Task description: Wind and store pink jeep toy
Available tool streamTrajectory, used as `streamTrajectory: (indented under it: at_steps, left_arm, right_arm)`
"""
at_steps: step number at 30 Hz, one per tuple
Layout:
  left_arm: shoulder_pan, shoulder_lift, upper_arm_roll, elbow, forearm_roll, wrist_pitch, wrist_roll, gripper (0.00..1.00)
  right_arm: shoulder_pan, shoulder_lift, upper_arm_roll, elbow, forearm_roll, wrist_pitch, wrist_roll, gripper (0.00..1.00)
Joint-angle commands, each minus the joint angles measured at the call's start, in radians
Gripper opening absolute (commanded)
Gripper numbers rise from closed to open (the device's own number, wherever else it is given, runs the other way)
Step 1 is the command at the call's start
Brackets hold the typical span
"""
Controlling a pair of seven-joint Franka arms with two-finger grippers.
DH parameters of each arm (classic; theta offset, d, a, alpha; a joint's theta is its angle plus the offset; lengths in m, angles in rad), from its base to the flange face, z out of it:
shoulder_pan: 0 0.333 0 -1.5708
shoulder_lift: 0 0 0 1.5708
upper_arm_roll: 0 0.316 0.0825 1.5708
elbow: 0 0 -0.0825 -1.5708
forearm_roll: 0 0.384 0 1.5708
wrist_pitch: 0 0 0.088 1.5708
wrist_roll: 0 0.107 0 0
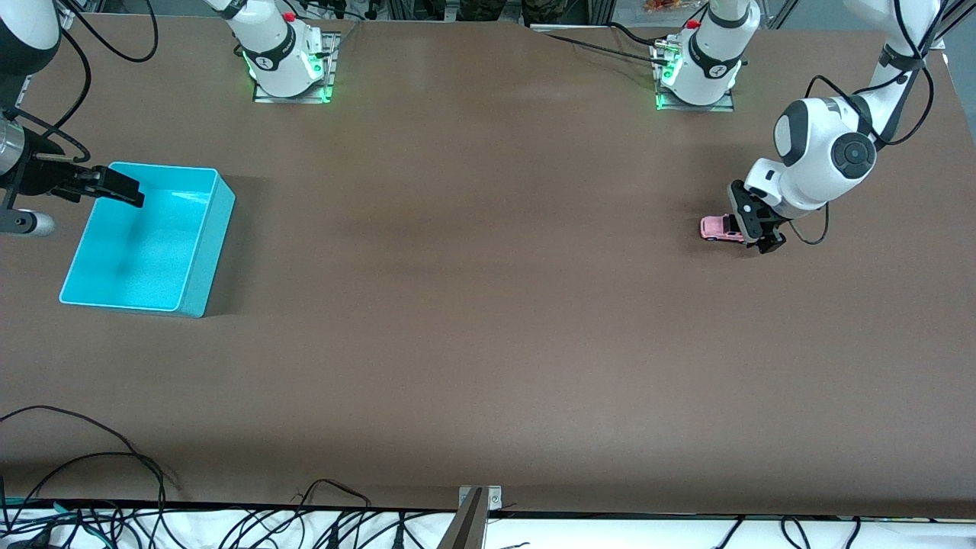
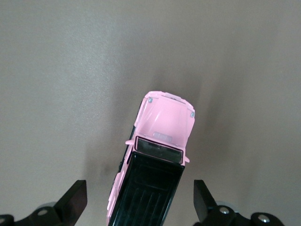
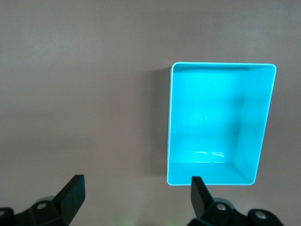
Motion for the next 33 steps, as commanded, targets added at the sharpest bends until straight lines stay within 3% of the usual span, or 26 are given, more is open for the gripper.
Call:
streamTrajectory:
  at_steps: [1,11,13,15,17,18,31,33]
  left_arm:
    - [0.018,0.035,0.000,-0.005,0.006,0.057,0.068,1.00]
    - [0.017,0.046,0.000,-0.003,0.005,0.076,0.067,0.98]
    - [0.012,0.041,0.000,0.000,0.006,0.076,0.067,0.90]
    - [0.011,0.034,0.000,0.001,0.006,0.077,0.068,0.72]
    - [0.008,0.029,-0.002,0.001,0.008,0.077,0.068,0.63]
    - [0.008,0.027,-0.002,0.001,0.008,0.077,0.070,0.31]
    - [-0.002,0.020,-0.003,0.012,0.051,0.076,0.096,0.01]
    - [-0.008,0.014,-0.003,0.018,0.051,0.076,0.098,0.02]
  right_arm:
    - [0.002,0.003,-0.003,0.017,0.016,-0.012,0.003,1.00]
    - [0.002,0.003,-0.003,0.017,0.016,-0.012,0.003,1.00]
    - [0.002,0.004,-0.003,0.017,0.016,-0.012,0.003,1.00]
    - [0.000,0.004,-0.003,0.017,0.016,-0.013,0.003,1.00]
    - [0.002,0.003,-0.003,0.017,0.016,-0.013,0.003,1.00]
    - [0.000,0.003,-0.003,0.017,0.016,-0.013,0.003,1.00]
    - [0.000,0.004,-0.003,0.017,0.016,-0.013,0.003,1.00]
    - [0.000,0.003,-0.003,0.017,0.016,-0.012,0.003,1.00]
